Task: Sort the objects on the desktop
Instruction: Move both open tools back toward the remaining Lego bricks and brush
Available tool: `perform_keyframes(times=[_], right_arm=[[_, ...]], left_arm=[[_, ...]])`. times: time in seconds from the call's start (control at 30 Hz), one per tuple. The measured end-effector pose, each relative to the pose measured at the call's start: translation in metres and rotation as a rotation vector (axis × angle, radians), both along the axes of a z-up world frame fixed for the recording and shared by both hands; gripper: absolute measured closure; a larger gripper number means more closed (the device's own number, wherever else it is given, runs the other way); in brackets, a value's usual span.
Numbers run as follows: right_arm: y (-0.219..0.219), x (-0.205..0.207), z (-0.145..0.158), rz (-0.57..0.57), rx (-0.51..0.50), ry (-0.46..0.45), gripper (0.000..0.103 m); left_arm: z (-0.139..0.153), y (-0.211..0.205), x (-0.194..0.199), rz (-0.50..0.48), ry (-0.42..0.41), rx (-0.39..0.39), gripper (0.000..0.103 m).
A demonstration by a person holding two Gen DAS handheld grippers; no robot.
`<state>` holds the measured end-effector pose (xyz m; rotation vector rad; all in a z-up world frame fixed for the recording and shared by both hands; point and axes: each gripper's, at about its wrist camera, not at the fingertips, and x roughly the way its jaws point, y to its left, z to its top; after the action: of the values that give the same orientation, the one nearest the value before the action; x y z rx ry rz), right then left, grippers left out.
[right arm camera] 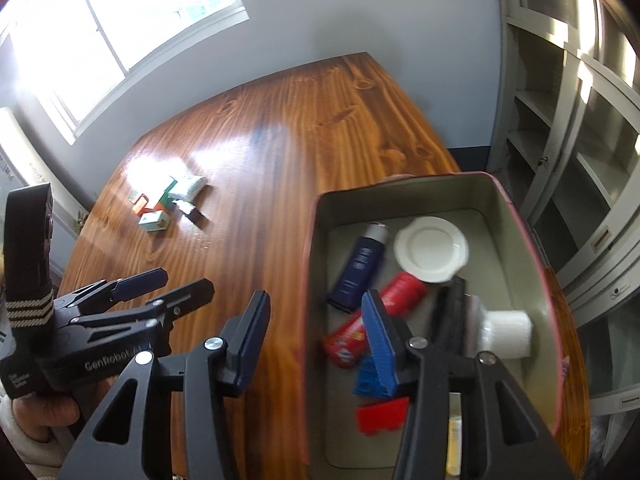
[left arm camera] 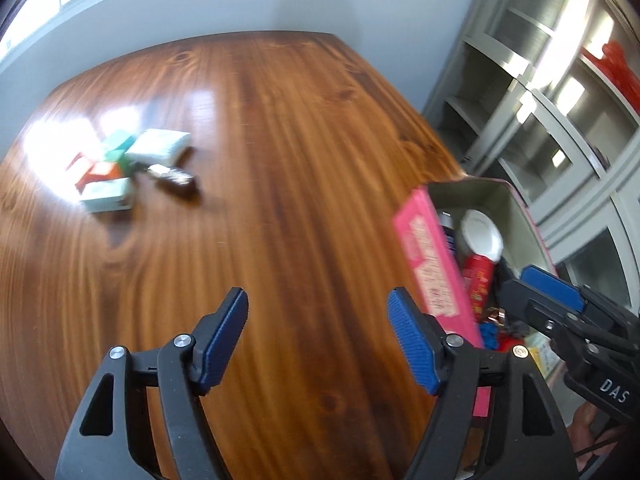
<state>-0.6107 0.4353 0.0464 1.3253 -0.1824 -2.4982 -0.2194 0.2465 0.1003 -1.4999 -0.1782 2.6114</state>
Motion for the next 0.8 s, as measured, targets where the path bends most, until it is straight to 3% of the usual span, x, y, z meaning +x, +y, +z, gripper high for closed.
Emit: perform_keyframes(times=[0.3,0.6,0.8], right_arm=[[-0.058,-0.013,0.003,0.06,-0.016,0.005,0.048],[-0.14,-0.034,-0.015,0.191,0.029,-0.038,0.043],[-0.174,-0.055,-0.026,0.204,0.046,-0.056,0.043]], left_arm=[[-0.006,-0.079,-0.004,0.136,-0.022,-0.001,0.027],[-0.015,-0.155,-0.013,0.246,-0.043,0.002,0.027],[-0.024,-0.195,-0.025,0.284,-0.062,-0.005,0.027]])
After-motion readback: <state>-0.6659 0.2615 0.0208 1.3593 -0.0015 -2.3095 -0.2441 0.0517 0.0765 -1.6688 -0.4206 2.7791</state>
